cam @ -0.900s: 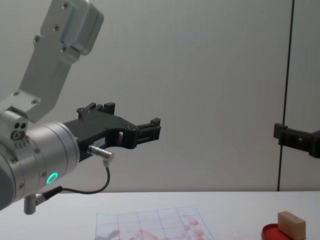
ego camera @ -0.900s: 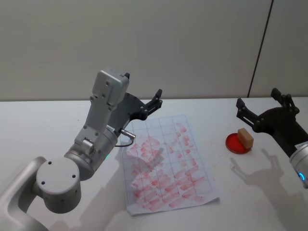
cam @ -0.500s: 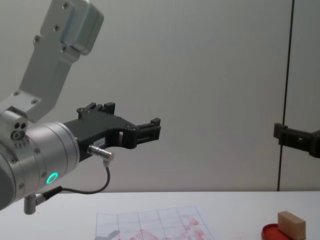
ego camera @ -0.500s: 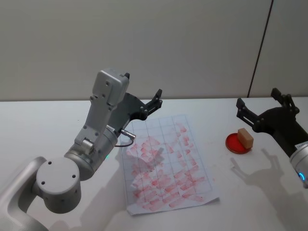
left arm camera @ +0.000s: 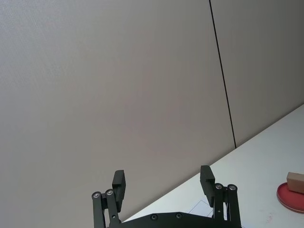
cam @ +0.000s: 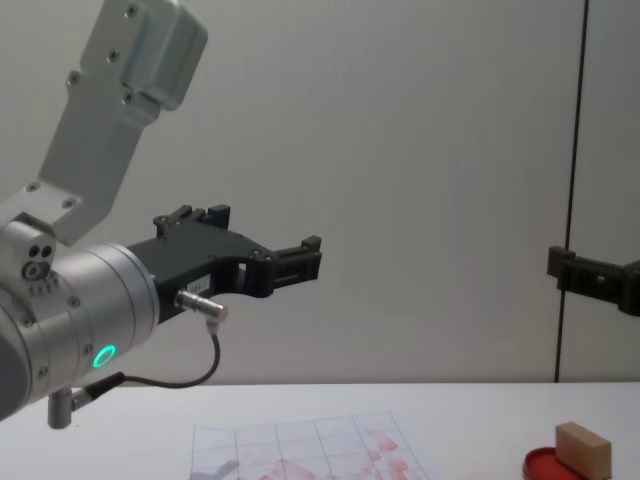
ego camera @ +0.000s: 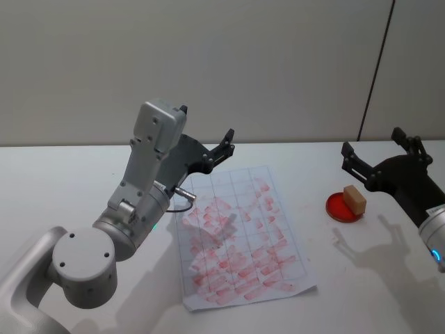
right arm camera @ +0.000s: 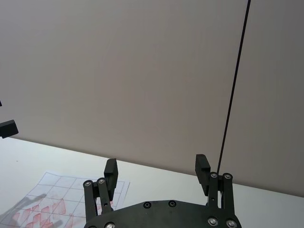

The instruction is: Use the one hand to pick up the stamp and affix it onto the A4 paper.

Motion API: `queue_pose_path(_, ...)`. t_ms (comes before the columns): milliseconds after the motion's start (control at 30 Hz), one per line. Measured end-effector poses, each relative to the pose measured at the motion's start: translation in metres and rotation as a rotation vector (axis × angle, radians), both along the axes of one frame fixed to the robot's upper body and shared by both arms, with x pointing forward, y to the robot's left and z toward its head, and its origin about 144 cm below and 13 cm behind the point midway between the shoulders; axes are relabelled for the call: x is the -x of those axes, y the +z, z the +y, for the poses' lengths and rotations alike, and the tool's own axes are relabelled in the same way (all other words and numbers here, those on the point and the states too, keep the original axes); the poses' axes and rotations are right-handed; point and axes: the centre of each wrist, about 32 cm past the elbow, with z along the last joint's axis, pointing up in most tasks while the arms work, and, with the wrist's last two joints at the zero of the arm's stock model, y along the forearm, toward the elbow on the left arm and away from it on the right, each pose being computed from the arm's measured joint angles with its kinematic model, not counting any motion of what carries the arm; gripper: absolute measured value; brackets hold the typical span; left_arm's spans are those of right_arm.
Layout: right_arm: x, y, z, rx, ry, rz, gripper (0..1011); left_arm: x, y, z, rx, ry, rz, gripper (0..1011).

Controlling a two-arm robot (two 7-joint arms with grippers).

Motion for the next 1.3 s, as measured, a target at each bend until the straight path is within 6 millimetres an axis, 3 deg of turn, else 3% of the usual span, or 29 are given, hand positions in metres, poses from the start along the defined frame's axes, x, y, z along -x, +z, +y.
queue_pose_path(533,-0.009,0.003,-0.016,-0.009,-0.036,0.036,1001,0.000,0.000,0.000,0.000,0.000,0.000,1001)
queue_pose_path(967,-0.028,-0.004,-0.042,-0.014,-0.079,0.188,1001,0.000,0.000,0.000,0.000,0.000,0.000,1001)
queue_pose_path(1300,-0.044,-0.014,-0.046,-0.003,-0.050,0.289,1001,0.000,0.000,0.000,0.000,0.000,0.000,1001)
